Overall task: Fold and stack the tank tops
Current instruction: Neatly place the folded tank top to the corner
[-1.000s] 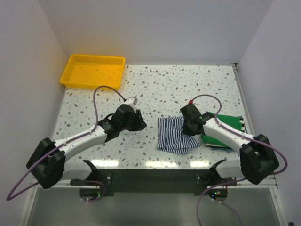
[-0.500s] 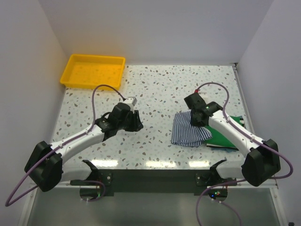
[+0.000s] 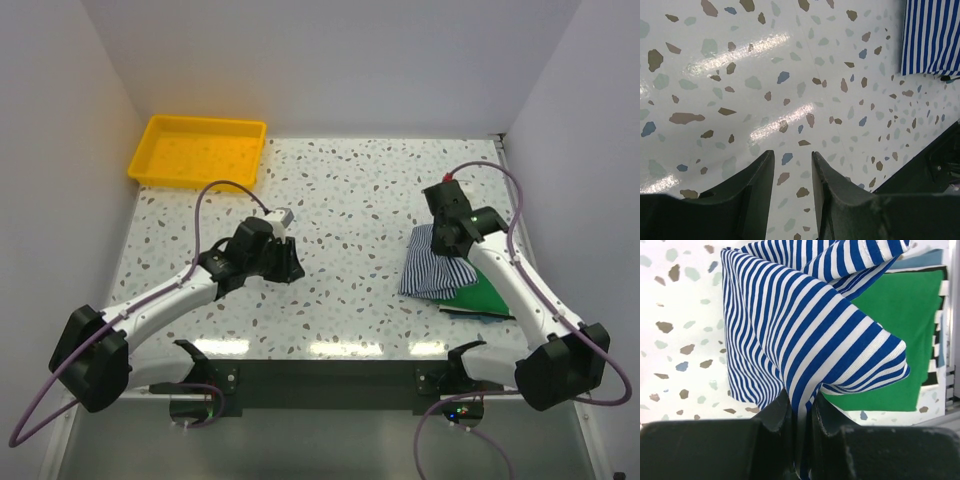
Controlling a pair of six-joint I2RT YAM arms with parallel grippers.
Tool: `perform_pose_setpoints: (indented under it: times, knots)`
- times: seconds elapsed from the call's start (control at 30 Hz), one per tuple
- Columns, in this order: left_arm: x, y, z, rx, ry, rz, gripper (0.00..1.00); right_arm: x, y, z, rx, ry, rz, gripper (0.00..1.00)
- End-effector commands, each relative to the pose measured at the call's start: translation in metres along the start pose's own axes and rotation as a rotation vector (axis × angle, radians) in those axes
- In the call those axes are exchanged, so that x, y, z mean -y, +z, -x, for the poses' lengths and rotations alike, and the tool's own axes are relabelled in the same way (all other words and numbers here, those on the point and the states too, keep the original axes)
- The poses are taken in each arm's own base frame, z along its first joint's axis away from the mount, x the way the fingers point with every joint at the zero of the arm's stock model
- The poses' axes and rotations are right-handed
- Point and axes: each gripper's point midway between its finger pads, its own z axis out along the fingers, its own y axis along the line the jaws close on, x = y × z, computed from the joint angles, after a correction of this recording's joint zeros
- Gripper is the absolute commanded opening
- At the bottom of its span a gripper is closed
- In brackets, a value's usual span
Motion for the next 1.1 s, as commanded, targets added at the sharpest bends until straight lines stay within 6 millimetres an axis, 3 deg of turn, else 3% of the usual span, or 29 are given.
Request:
perform_pose_setpoints:
  times: [0.0,0.4,0.67,0.77,0.83,0.87,0.9,0.97,1.0,1.07]
  knots:
    - [0.016,-0.008,0.009,0.017,0.04,-0.08,0.4,0.022,-0.017,0.014,0.044,0.011,-0.02,0.0]
    - [0.019,-0.004,-0.005,-0.024,0.034,-0.131,0.4,0.067,-0.018,0.008,0.01,0.136,-0.035,0.0]
    - [0.021,-0.003,-0.01,-0.038,0.032,-0.154,0.39,0.089,-0.001,-0.008,-0.059,0.238,-0.101,0.0]
    - [0.024,-0.003,-0.012,-0.042,0.033,-0.172,0.39,0.095,0.009,-0.016,-0.109,0.265,-0.143,0.14]
    - [0.026,-0.003,-0.014,-0.05,0.033,-0.183,0.39,0.105,0.009,-0.021,-0.136,0.295,-0.205,0.33]
    - [0.026,-0.003,-0.014,-0.049,0.032,-0.184,0.39,0.107,0.009,-0.022,-0.138,0.308,-0.214,0.43]
    - [0.027,-0.003,-0.013,-0.048,0.032,-0.188,0.39,0.112,0.01,-0.022,-0.137,0.334,-0.225,0.69]
    - [0.028,-0.004,-0.013,-0.049,0.031,-0.197,0.39,0.111,0.011,-0.025,-0.152,0.354,-0.215,0.91]
    - [0.029,-0.004,-0.013,-0.049,0.031,-0.202,0.39,0.112,0.01,-0.026,-0.155,0.366,-0.22,0.99]
    - [0.031,-0.004,-0.013,-0.049,0.031,-0.208,0.39,0.116,0.007,-0.024,-0.137,0.38,-0.236,0.99]
